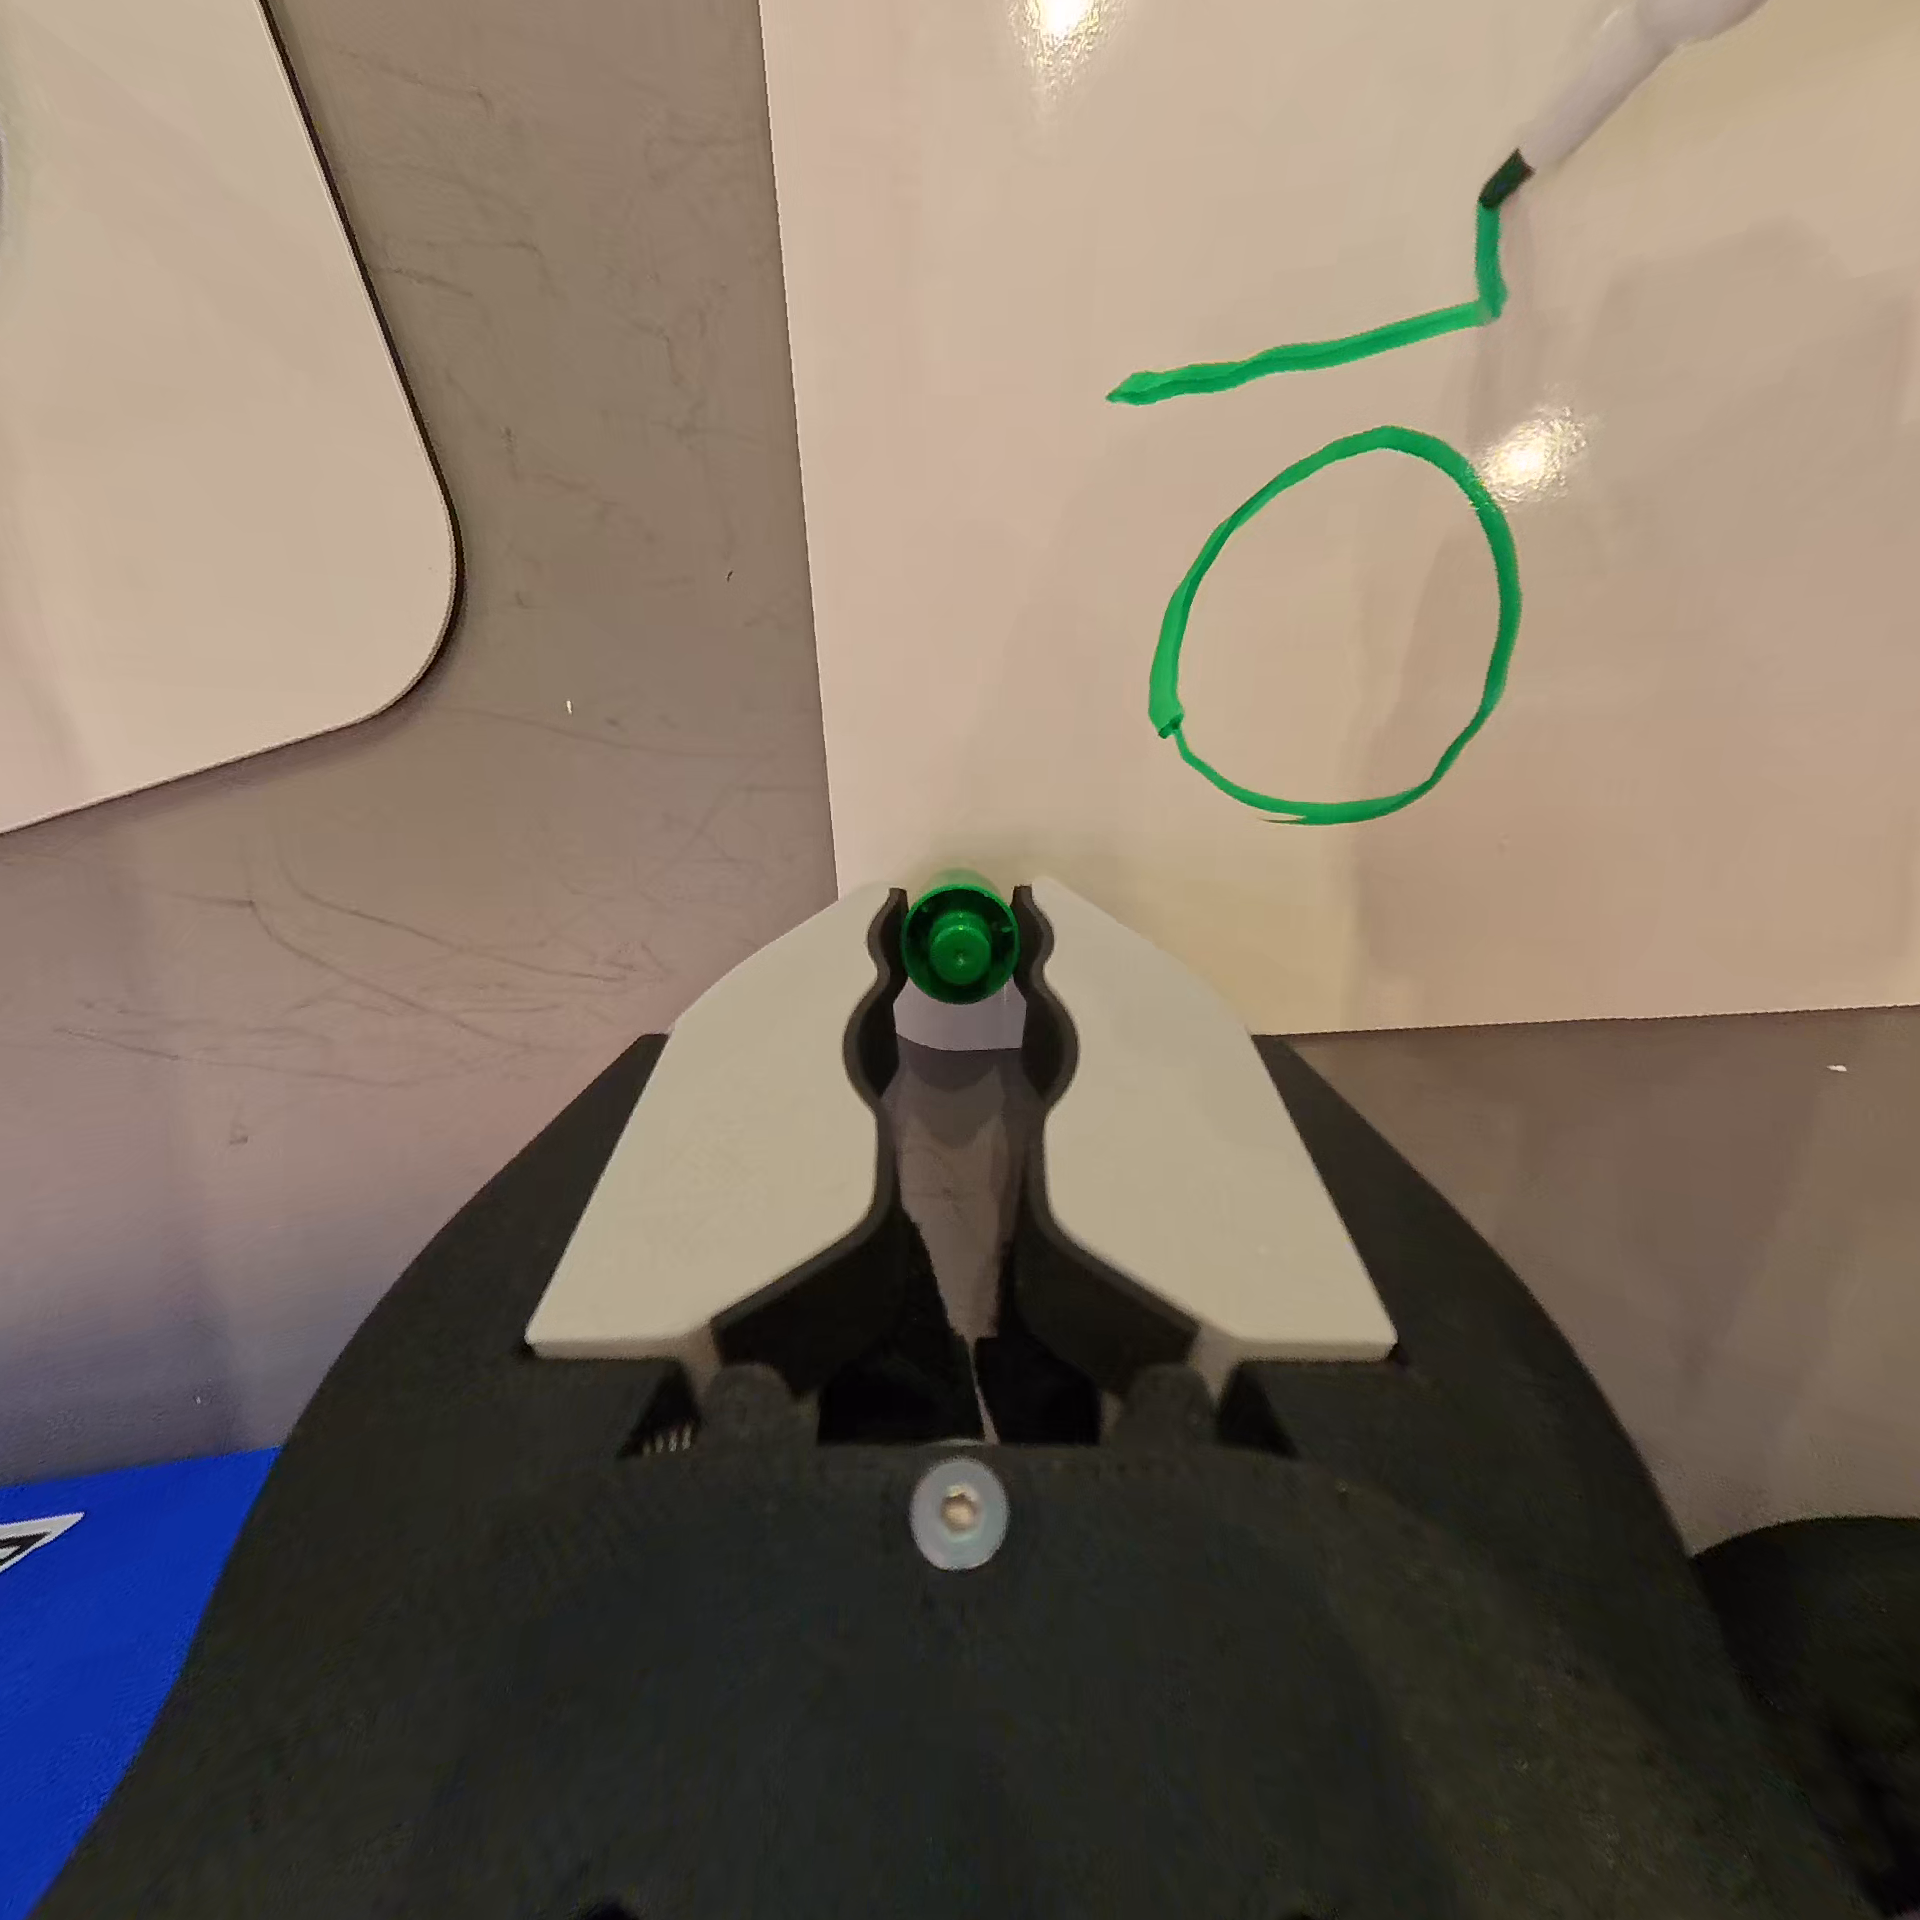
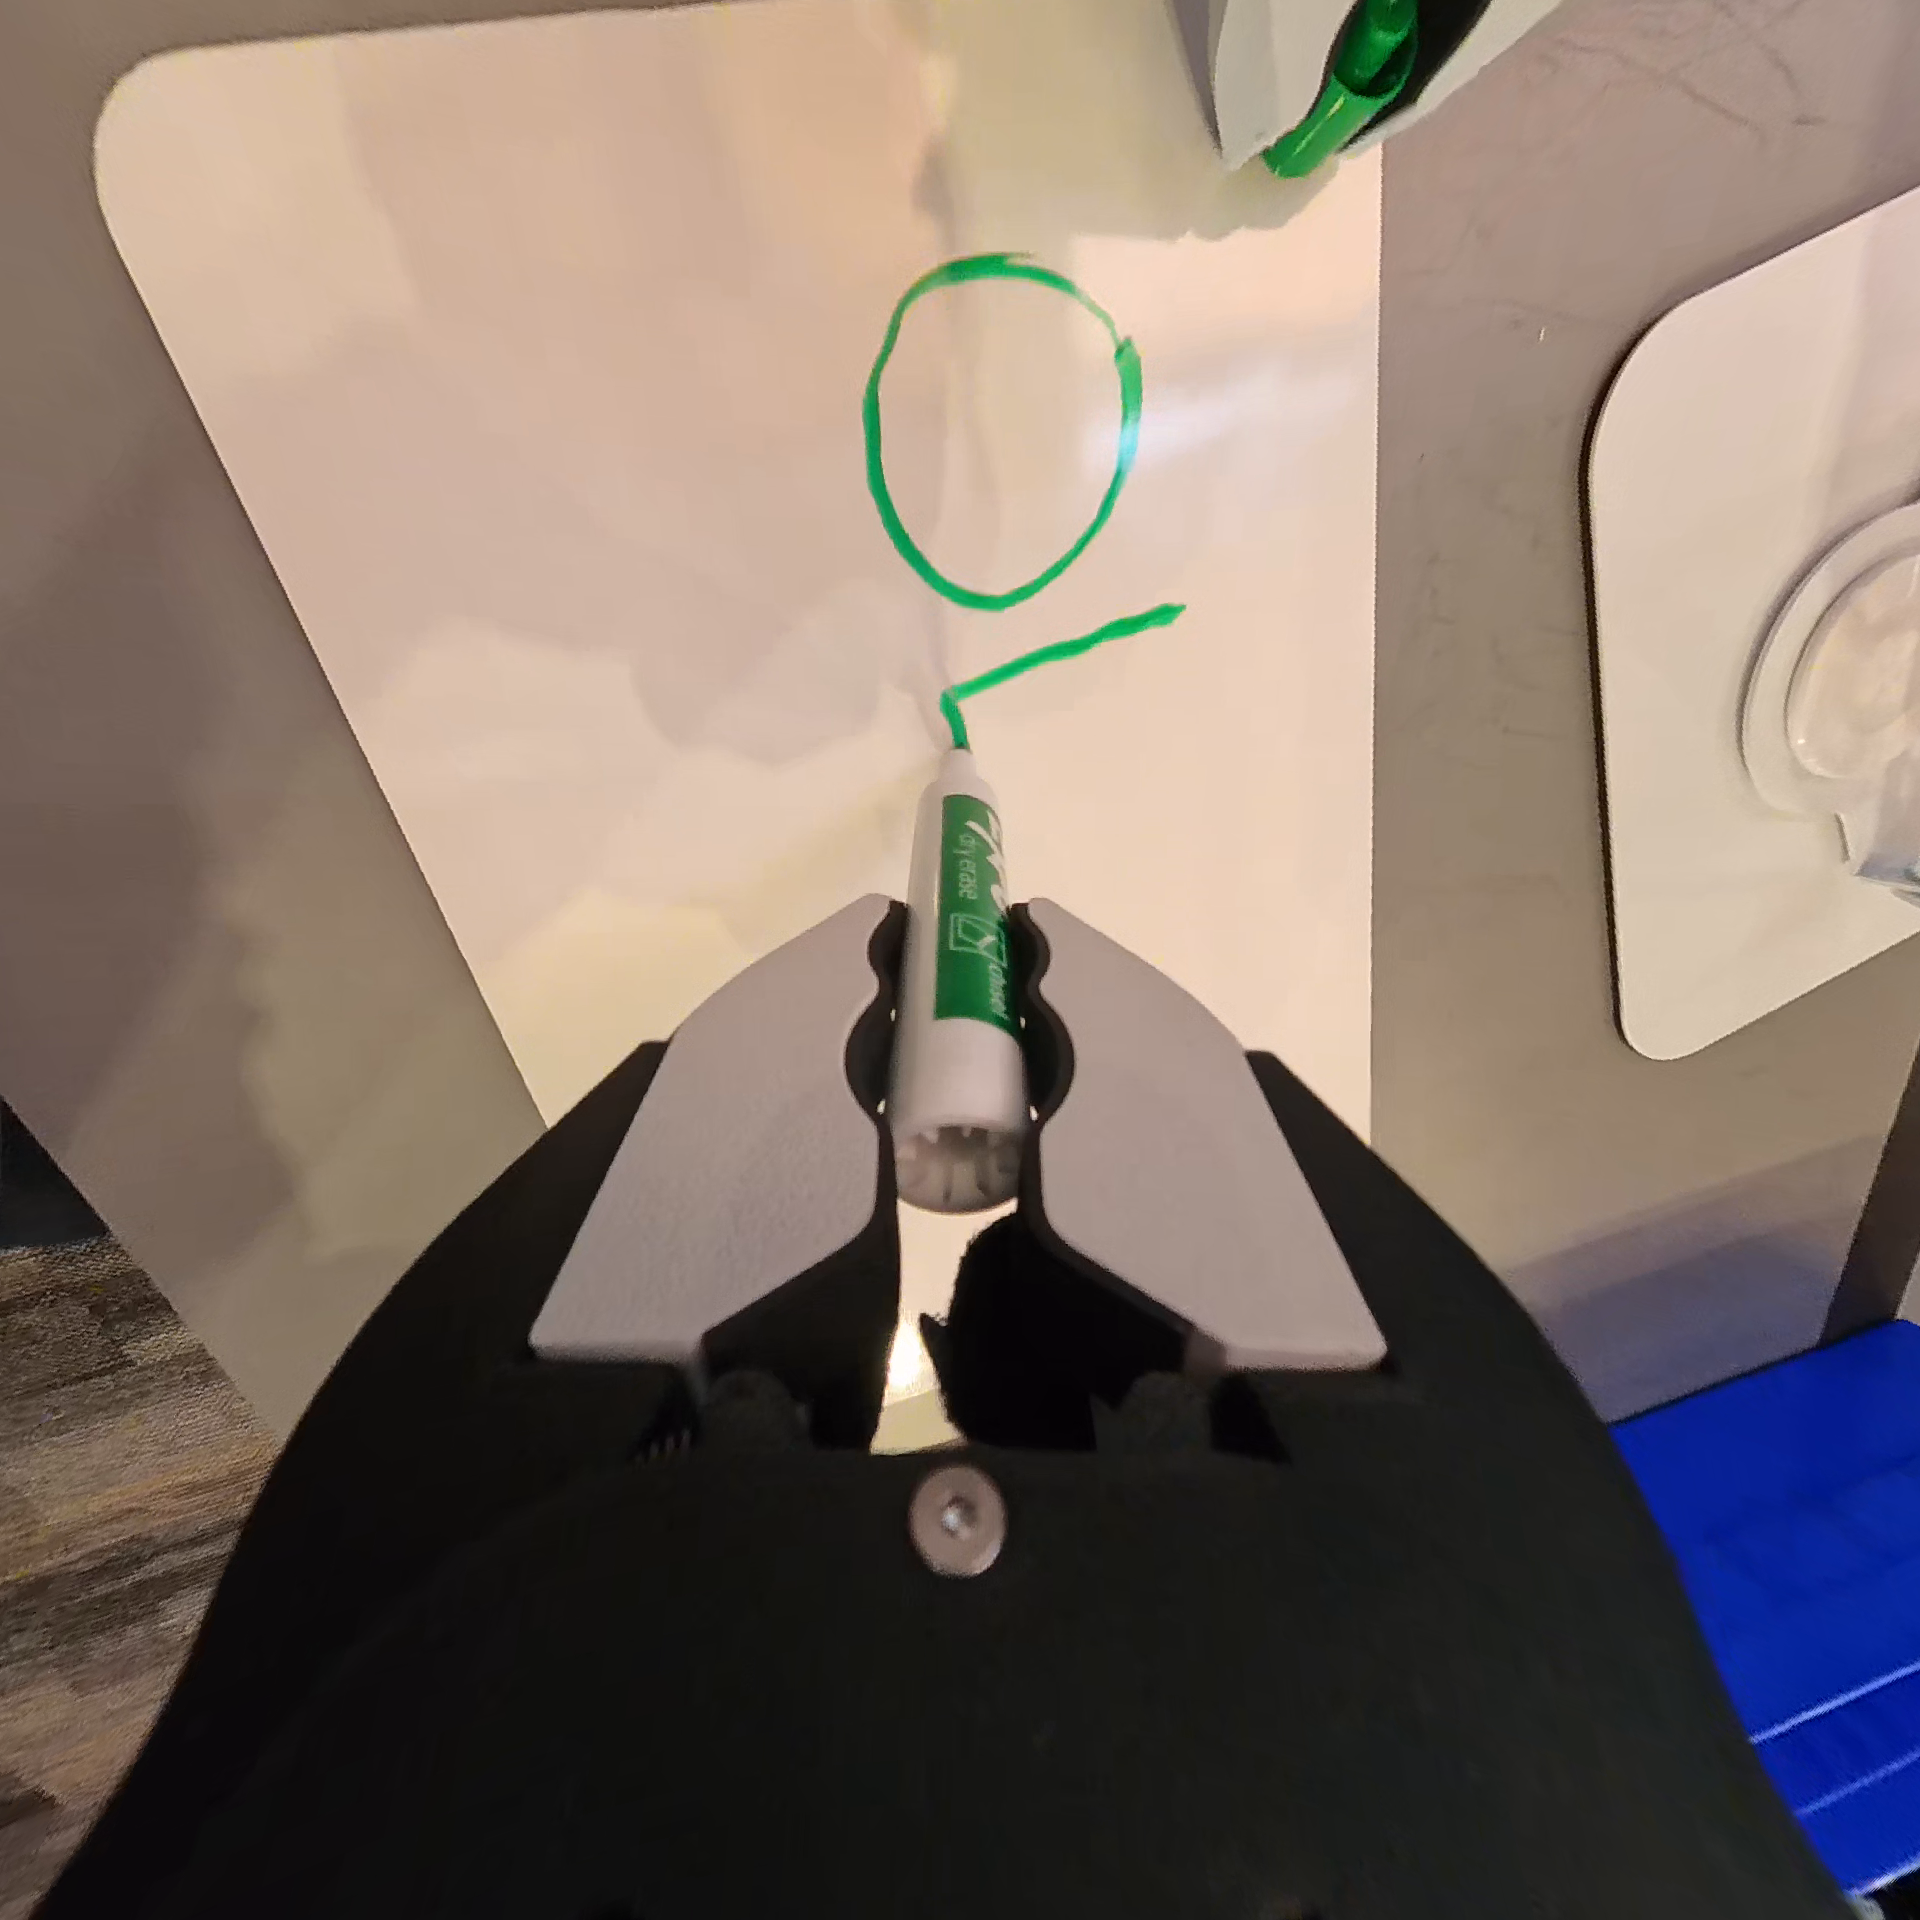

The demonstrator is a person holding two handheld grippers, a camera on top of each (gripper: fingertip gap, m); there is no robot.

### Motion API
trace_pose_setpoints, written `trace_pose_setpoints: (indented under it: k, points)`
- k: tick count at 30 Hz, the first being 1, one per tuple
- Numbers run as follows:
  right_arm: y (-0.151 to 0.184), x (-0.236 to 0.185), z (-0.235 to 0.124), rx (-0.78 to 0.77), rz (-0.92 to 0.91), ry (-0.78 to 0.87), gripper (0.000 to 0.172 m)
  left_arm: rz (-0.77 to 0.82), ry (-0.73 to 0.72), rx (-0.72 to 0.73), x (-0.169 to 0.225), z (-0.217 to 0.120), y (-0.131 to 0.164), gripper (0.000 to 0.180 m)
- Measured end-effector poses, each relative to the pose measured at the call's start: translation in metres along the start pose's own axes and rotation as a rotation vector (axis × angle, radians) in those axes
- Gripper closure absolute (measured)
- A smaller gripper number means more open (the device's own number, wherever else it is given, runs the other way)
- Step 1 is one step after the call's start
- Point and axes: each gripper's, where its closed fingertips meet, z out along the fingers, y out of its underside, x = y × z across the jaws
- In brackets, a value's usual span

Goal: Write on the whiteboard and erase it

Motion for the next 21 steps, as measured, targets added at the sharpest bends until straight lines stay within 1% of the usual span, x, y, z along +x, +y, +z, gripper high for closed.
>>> trace_pose_setpoints:
  k: [1,9,14,21]
  points:
    - [0.003,0.001,-0.001,-0.004,0.005,0.002,0.151,0.000,0.000,0.000,0.000,0.000,0.000,0.161]
    - [0.025,0.002,-0.005,-0.010,0.055,0.004,0.151,-0.001,0.000,-0.003,0.000,0.000,0.000,0.161]
    - [0.022,0.007,-0.003,-0.008,0.052,0.012,0.151,-0.001,-0.001,-0.004,0.000,0.000,0.000,0.161]
    - [0.016,0.025,0.003,-0.009,0.040,0.027,0.151,0.000,-0.001,-0.003,0.000,0.000,0.000,0.161]
